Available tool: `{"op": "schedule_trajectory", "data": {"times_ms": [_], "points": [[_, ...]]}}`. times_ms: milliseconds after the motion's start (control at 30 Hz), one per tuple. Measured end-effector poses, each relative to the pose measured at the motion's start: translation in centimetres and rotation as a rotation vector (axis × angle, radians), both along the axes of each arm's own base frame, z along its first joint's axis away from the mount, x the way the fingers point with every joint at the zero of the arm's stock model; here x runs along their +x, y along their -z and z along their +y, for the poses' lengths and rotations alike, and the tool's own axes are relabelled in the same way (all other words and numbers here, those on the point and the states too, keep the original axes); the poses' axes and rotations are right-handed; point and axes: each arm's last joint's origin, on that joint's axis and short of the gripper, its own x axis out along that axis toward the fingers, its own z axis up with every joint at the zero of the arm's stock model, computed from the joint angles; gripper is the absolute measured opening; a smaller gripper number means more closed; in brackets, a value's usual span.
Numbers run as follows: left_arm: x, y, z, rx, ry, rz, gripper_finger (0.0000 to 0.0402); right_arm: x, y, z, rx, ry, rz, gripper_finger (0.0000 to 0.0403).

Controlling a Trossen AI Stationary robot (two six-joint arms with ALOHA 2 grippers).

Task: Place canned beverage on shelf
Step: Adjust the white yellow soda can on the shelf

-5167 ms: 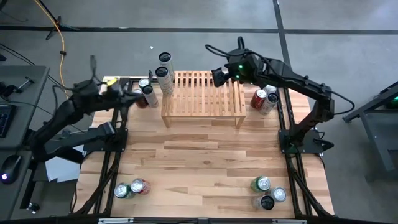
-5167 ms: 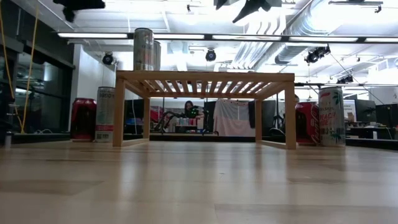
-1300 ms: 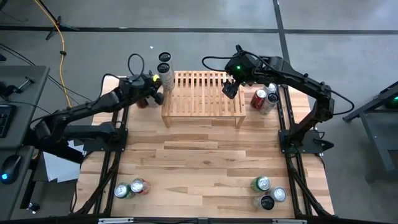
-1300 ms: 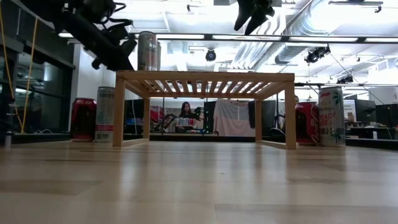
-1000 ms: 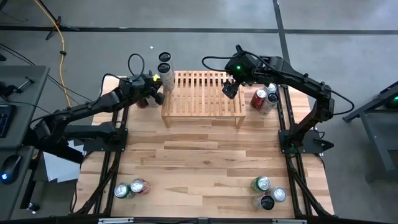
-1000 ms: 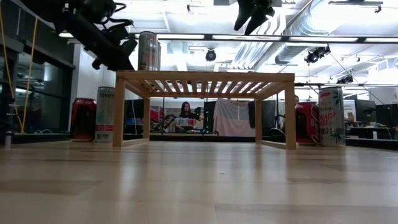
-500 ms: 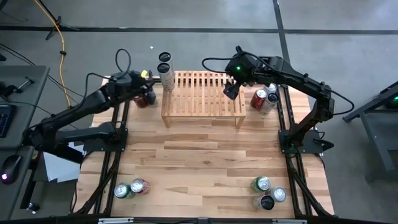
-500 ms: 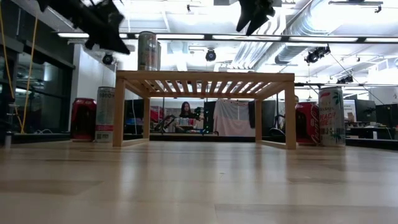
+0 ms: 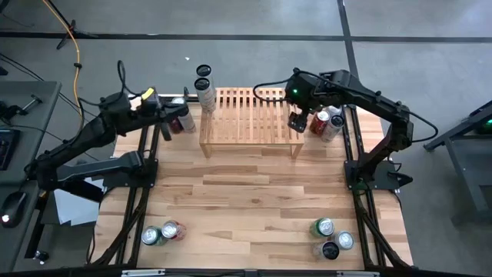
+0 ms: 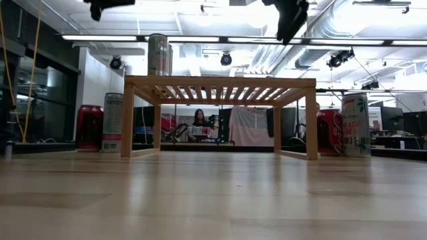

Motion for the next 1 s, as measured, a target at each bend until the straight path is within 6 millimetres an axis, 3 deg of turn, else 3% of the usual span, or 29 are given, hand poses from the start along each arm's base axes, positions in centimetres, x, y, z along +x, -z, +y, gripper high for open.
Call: {"op": "schedule_trajectory", "data": {"times_ms": [200,733,1000], "points": [[-0.1,-0.4,-0.9,0.018,0.064,-0.037,0.0000,-1.3,-1.1,0.5,0.002,-0.013,-0.038,0.0310],[0.0,-1.4,-1.0,0.049,0.074,-0.140,0.0002,-7.6,-5.3,2.7,-0.049,0.020,-0.238,0.0310],[0.0,-1.6,-1.0,0.057,0.073,-0.157,0.0004,-8.7,-5.8,3.1,-0.057,0.025,-0.271,0.0310]]}}
